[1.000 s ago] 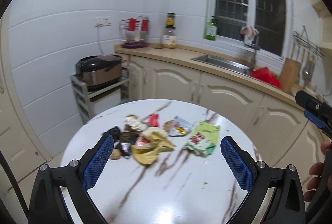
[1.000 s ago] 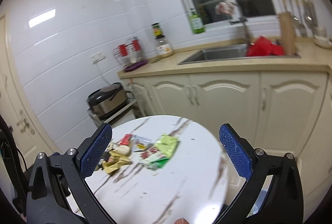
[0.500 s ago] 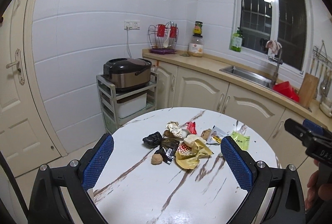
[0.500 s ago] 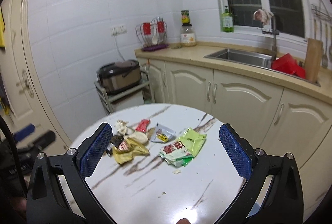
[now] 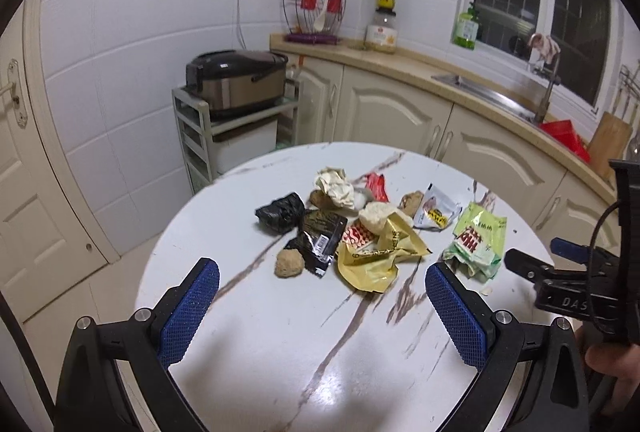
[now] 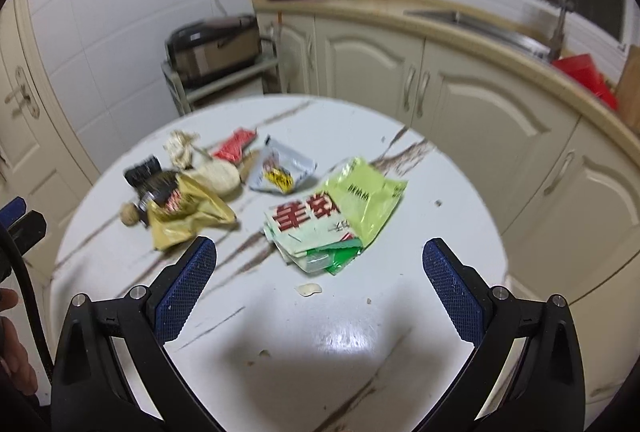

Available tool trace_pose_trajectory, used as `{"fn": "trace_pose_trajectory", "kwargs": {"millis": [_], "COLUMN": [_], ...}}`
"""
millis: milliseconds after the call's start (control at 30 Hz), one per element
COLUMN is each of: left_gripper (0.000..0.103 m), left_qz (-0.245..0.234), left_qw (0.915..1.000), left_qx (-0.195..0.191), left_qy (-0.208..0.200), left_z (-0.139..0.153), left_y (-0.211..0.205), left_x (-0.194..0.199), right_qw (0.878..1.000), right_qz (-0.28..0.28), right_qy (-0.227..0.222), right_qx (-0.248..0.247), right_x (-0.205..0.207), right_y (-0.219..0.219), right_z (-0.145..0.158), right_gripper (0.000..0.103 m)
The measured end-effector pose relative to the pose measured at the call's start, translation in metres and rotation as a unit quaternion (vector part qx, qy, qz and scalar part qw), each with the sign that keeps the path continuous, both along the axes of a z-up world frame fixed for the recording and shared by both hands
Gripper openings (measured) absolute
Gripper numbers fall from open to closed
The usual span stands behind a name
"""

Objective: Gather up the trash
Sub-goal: 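Grasp the white-and-green noodle packet with the right tool while the left tool grasps the yellow bag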

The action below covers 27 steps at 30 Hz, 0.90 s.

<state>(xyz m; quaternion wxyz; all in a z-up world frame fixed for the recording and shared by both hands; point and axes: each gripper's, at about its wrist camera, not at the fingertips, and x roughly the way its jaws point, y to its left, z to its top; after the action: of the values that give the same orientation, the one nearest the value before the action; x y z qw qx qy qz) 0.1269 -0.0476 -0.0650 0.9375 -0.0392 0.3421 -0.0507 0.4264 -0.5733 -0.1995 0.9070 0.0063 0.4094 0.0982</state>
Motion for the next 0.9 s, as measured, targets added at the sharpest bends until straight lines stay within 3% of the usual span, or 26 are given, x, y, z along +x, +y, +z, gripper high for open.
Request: {"fn": "trace_pose_trajectory", "kwargs": {"millis": [300,333,367,400,500,667,800,900], "left_gripper": [0.102,0.102,0.102,0.102,0.102,0.100,0.090,0.067], "left_qz": [-0.022,-0.025,-0.029,-0.033,-0.050,-0.092,-0.120,-0.141], "left_qw": [0.9984,0.9982,0.9980,0.9978,0.9967,0.9914,0.9852,0.9821], "left_qx": [0.005,0.007,0.012,0.017,0.033,0.073,0.105,0.099], "left_qy": [0.052,0.054,0.055,0.055,0.054,0.058,0.061,0.075], "left_z": [-0.030,-0.031,-0.033,-0.033,-0.035,-0.052,-0.069,-0.078], "left_y": [-0.025,-0.027,-0.030,-0.032,-0.041,-0.064,-0.079,-0.083], "left_x": [0.073,0.080,0.087,0.094,0.114,0.145,0.163,0.178], "right_qw": [0.997,0.996,0.996,0.995,0.995,0.995,0.995,0.996], "right_qz": [0.045,0.054,0.059,0.063,0.075,0.077,0.076,0.075], "right_qy": [0.052,0.057,0.061,0.066,0.062,0.059,0.059,0.053], "right_qx": [-0.027,-0.030,-0.035,-0.039,-0.037,-0.011,0.004,0.008], "right_x": [0.047,0.052,0.055,0.058,0.057,0.055,0.055,0.052], "right_y": [0.017,0.019,0.021,0.022,0.021,0.007,0.000,-0.003], "right_z": [-0.050,-0.056,-0.060,-0.063,-0.069,-0.069,-0.066,-0.059], "right_gripper": [0.101,0.095,0.082,0.077,0.076,0.063,0.060,0.053]}}
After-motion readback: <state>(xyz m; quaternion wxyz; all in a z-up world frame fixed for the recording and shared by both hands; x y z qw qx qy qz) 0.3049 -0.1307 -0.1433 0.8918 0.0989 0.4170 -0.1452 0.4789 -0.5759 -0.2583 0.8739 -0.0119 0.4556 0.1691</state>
